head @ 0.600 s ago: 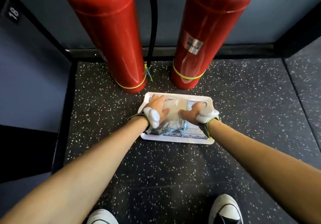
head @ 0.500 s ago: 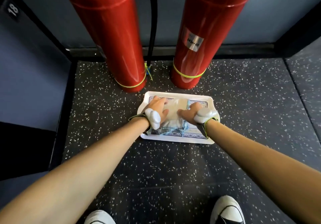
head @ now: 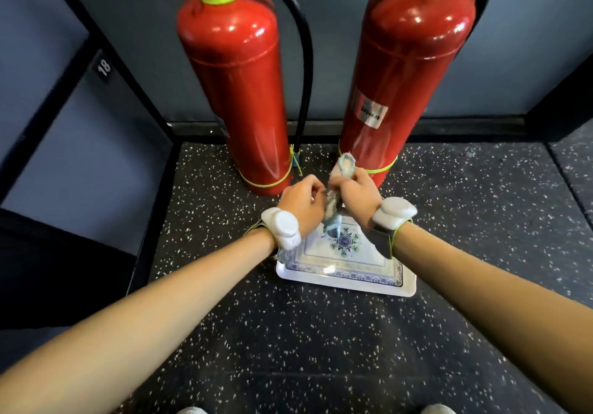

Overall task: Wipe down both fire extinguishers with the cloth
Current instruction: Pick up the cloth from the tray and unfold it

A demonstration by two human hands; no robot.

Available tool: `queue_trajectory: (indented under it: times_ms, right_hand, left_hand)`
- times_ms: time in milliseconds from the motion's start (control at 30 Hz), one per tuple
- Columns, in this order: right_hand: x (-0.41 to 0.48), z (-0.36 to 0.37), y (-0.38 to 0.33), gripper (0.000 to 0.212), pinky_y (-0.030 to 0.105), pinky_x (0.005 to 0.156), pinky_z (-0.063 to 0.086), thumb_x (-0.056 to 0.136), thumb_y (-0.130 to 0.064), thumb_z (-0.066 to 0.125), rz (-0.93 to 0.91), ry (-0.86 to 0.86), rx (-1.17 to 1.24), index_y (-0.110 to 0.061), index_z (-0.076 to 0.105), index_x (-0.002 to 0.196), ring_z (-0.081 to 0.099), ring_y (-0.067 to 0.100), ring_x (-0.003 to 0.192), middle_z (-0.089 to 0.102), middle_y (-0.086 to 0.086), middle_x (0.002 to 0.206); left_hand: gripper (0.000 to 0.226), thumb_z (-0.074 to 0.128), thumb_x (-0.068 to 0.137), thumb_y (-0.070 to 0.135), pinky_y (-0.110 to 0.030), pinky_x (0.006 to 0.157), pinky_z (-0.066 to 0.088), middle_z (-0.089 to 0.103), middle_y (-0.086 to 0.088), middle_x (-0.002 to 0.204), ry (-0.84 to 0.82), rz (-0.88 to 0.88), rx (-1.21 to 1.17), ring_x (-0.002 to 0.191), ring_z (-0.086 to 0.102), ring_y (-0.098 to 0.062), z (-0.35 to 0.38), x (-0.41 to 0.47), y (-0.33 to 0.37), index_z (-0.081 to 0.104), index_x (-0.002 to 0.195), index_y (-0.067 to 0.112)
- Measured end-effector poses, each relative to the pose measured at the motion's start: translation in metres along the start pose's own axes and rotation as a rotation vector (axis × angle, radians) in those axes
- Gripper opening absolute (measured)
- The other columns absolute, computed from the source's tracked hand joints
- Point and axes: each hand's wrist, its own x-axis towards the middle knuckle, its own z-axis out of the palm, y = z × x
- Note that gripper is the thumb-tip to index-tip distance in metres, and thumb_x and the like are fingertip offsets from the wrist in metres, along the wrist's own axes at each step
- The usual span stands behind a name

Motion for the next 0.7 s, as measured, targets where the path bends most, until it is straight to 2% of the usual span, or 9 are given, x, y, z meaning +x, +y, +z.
queue_trajectory:
  times_ms: [100,133,200,267,334,434,567,634,701]
  right_hand:
    - [-0.003,0.005,-0.025,0.012,0.05,0.089,0.059,0.086,-0.017,0.068,-0.014,-0.054,0.156,-0.014,0.061,0.096,0.07,0.032,0.09,0.069,0.015,0.094]
    - [-0.007,0.007,-0.035,0.014,0.049,0.084,0.059,0.086,-0.023,0.067,-0.008,-0.095,0.194,-0.014,0.061,0.096,0.07,0.031,0.087,0.068,0.014,0.091]
    - [-0.012,0.009,-0.049,0.019,0.036,0.07,0.055,0.093,-0.035,0.062,-0.018,-0.194,0.258,-0.017,0.062,0.092,0.061,0.02,0.07,0.058,0.005,0.076]
    - [-0.015,0.011,-0.062,0.031,0.026,0.059,0.047,0.105,-0.038,0.051,-0.004,-0.267,0.323,-0.019,0.064,0.085,0.05,0.012,0.059,0.049,-0.003,0.069]
    - [-0.015,0.014,-0.068,0.031,0.023,0.056,0.045,0.108,-0.035,0.05,-0.089,-0.308,0.314,-0.016,0.067,0.091,0.048,0.011,0.059,0.051,0.0,0.072]
    - [-0.013,0.025,-0.073,0.021,0.025,0.063,0.049,0.104,-0.026,0.062,-0.226,-0.281,0.274,-0.007,0.073,0.106,0.055,0.013,0.066,0.062,0.013,0.088]
    - [-0.006,0.03,-0.078,0.032,0.039,0.079,0.059,0.106,-0.032,0.057,-0.217,-0.154,0.265,-0.005,0.074,0.107,0.07,0.023,0.084,0.078,0.015,0.102]
    - [-0.001,0.031,-0.079,0.032,0.042,0.083,0.062,0.107,-0.034,0.055,-0.169,-0.073,0.282,-0.006,0.069,0.111,0.072,0.024,0.087,0.077,0.016,0.104]
    - [-0.002,0.032,-0.079,0.034,0.051,0.091,0.061,0.1,-0.046,0.059,-0.158,0.007,0.243,-0.014,0.066,0.11,0.073,0.029,0.094,0.075,0.014,0.107]
  left_hand:
    - [0.017,0.054,0.102,0.022,-0.027,0.064,0.034,0.064,0.0,0.075,0.086,0.034,-0.08,0.063,0.051,-0.018,-0.026,-0.001,0.015,0.062,0.094,0.01]
    - [0.02,0.054,0.103,0.027,-0.025,0.064,0.034,0.065,0.001,0.075,0.125,0.046,-0.107,0.062,0.052,-0.016,-0.035,-0.001,0.018,0.061,0.091,0.013]
    - [0.025,0.054,0.103,0.036,-0.023,0.063,0.036,0.066,0.003,0.072,0.166,0.06,-0.157,0.061,0.054,-0.01,-0.047,-0.001,0.024,0.061,0.088,0.018]
    - [0.028,0.055,0.102,0.039,-0.016,0.057,0.037,0.063,0.003,0.064,0.208,0.065,-0.184,0.057,0.055,-0.005,-0.062,-0.002,0.024,0.061,0.085,0.018]
    - [0.031,0.055,0.103,0.038,-0.022,0.059,0.042,0.064,0.001,0.064,0.262,0.097,-0.181,0.059,0.057,-0.008,-0.074,-0.002,0.024,0.061,0.084,0.014]
    - [0.035,0.052,0.103,0.036,-0.038,0.064,0.045,0.065,-0.003,0.065,0.379,0.13,-0.147,0.063,0.059,-0.022,-0.092,-0.003,0.023,0.059,0.079,0.011]
    - [0.042,0.05,0.104,0.035,-0.038,0.057,0.04,0.055,-0.001,0.055,0.464,0.149,-0.184,0.053,0.048,-0.019,-0.108,-0.005,0.032,0.054,0.07,0.01]
    - [0.046,0.05,0.105,0.033,-0.037,0.054,0.035,0.044,0.001,0.052,0.506,0.168,-0.216,0.051,0.039,-0.017,-0.121,-0.005,0.036,0.044,0.064,0.013]
    - [0.049,0.051,0.105,0.031,-0.033,0.054,0.03,0.035,0.004,0.05,0.519,0.183,-0.248,0.05,0.032,-0.013,-0.136,-0.004,0.042,0.036,0.06,0.018]
